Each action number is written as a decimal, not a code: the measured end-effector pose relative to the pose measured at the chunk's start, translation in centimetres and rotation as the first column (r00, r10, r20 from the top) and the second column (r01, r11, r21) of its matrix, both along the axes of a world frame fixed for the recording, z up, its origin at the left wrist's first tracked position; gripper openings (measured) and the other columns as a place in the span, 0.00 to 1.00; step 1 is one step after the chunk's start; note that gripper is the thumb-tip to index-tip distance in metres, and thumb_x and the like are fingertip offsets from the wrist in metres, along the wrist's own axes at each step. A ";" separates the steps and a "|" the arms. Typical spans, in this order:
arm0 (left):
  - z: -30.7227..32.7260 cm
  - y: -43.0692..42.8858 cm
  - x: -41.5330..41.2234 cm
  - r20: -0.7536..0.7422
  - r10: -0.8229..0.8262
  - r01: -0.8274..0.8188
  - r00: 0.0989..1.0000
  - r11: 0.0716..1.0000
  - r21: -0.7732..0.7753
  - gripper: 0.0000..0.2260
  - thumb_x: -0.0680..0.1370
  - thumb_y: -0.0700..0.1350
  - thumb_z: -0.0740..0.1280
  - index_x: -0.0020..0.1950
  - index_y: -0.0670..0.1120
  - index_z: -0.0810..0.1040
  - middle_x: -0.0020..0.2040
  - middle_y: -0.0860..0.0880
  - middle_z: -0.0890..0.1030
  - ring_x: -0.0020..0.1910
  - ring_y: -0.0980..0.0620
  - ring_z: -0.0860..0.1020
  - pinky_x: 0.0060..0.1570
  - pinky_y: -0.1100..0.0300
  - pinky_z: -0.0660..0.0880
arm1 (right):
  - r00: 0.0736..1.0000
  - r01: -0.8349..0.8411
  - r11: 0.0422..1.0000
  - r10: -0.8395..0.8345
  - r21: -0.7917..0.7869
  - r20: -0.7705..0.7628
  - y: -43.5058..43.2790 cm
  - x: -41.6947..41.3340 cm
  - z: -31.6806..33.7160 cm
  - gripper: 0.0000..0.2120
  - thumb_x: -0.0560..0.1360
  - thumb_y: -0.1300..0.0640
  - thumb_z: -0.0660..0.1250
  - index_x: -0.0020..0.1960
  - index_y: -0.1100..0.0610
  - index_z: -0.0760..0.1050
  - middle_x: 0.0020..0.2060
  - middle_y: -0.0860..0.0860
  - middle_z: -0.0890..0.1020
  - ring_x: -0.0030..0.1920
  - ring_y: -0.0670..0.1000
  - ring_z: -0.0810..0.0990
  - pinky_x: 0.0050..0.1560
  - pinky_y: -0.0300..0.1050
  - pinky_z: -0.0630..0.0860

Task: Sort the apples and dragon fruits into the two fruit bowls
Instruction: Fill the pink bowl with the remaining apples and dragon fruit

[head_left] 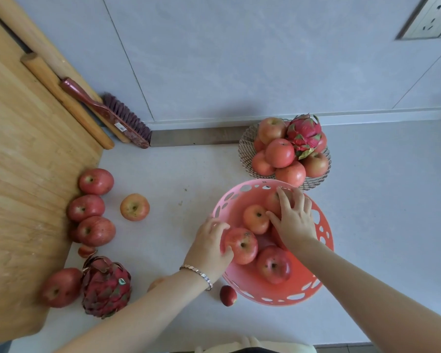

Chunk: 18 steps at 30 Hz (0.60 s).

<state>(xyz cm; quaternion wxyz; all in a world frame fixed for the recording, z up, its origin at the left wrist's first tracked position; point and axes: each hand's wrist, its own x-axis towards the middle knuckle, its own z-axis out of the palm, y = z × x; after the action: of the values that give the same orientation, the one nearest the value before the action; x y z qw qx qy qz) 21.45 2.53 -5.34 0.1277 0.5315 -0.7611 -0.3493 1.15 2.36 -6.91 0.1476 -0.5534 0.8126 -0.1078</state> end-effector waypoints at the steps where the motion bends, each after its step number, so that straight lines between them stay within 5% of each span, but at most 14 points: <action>1: -0.1 0.0 0.0 -0.004 -0.011 0.011 1.000 1.000 0.002 0.17 0.72 0.37 0.64 0.61 0.43 0.72 0.66 0.47 0.68 0.73 0.50 0.57 0.69 0.59 0.62 | 1.000 -0.013 0.999 0.013 0.031 -0.002 0.0 0.0 0.2 0.32 0.75 0.47 0.63 0.74 0.54 0.56 0.72 0.60 0.56 0.69 0.63 0.57 0.69 0.58 0.60; 4: 0.5 -0.5 0.3 -0.119 0.069 -0.067 0.991 0.998 0.021 0.15 0.72 0.37 0.65 0.58 0.44 0.74 0.60 0.48 0.73 0.65 0.52 0.67 0.67 0.64 0.61 | 0.999 -0.022 0.995 0.026 0.093 -0.040 -0.3 0.3 1.3 0.33 0.75 0.43 0.62 0.73 0.55 0.56 0.72 0.59 0.56 0.70 0.63 0.56 0.68 0.58 0.59; 7: 0.9 -3.0 2.4 -0.183 0.330 -0.337 0.926 0.941 -0.011 0.16 0.71 0.35 0.66 0.58 0.41 0.75 0.57 0.44 0.75 0.60 0.48 0.71 0.65 0.62 0.63 | 0.998 -0.063 0.998 0.063 0.027 0.015 -1.0 1.6 3.0 0.28 0.72 0.48 0.66 0.69 0.54 0.64 0.69 0.58 0.61 0.68 0.62 0.58 0.67 0.58 0.59; 10: -0.2 -7.2 6.6 0.091 0.460 -0.435 0.883 0.877 -0.204 0.28 0.68 0.40 0.70 0.67 0.42 0.68 0.69 0.40 0.65 0.69 0.40 0.63 0.69 0.50 0.60 | 0.988 -0.123 0.992 0.123 0.003 0.097 -1.9 2.9 4.2 0.24 0.71 0.53 0.68 0.65 0.53 0.70 0.65 0.56 0.66 0.66 0.59 0.59 0.67 0.54 0.58; 13: -1.5 -10.5 10.9 0.502 0.410 -0.399 0.762 0.907 -0.134 0.38 0.69 0.52 0.71 0.73 0.54 0.55 0.76 0.46 0.51 0.71 0.38 0.57 0.67 0.46 0.62 | 0.977 -0.084 0.995 0.093 -0.055 0.191 -2.5 3.9 5.0 0.18 0.71 0.54 0.69 0.60 0.54 0.75 0.61 0.57 0.72 0.63 0.60 0.65 0.65 0.47 0.56; 15: -2.5 -11.7 12.9 0.597 0.334 -0.386 0.729 0.921 -0.043 0.38 0.70 0.52 0.70 0.74 0.56 0.52 0.76 0.47 0.51 0.70 0.38 0.60 0.65 0.46 0.65 | 0.967 -0.067 0.995 0.083 -0.072 0.240 -2.6 4.4 5.3 0.15 0.71 0.56 0.69 0.57 0.55 0.77 0.58 0.56 0.75 0.62 0.59 0.68 0.60 0.40 0.53; 18: -3.8 -12.5 14.2 0.538 0.321 -0.406 0.779 0.913 0.043 0.36 0.70 0.46 0.70 0.73 0.54 0.56 0.71 0.42 0.59 0.63 0.35 0.69 0.63 0.47 0.68 | 0.949 -0.114 0.991 0.130 -0.075 0.286 -2.3 4.7 5.0 0.13 0.70 0.55 0.69 0.53 0.56 0.79 0.54 0.55 0.78 0.60 0.58 0.71 0.60 0.40 0.57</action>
<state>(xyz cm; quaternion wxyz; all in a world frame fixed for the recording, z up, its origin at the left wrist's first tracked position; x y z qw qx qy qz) 35.67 -9.92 -9.14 -0.0596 0.7511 -0.6197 -0.2196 5.83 0.09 -1.88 0.2556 -0.5848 0.7429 -0.2020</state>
